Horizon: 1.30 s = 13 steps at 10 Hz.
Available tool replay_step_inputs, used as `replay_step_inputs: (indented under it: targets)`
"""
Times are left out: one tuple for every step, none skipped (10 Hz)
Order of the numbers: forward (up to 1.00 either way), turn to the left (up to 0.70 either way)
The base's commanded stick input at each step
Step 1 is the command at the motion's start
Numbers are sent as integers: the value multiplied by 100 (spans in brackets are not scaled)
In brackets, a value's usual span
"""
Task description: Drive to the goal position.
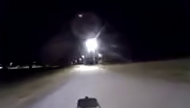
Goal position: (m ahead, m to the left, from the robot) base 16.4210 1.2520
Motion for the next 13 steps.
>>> replay_step_inputs:
  targets:
    - [100,0]
    - [100,0]
    - [100,0]
    - [100,0]
    - [100,0]
    - [100,0]
    - [100,0]
    - [100,0]
    - [100,0]
    - [100,0]
    - [100,0]
    - [100,0]
    - [100,1]
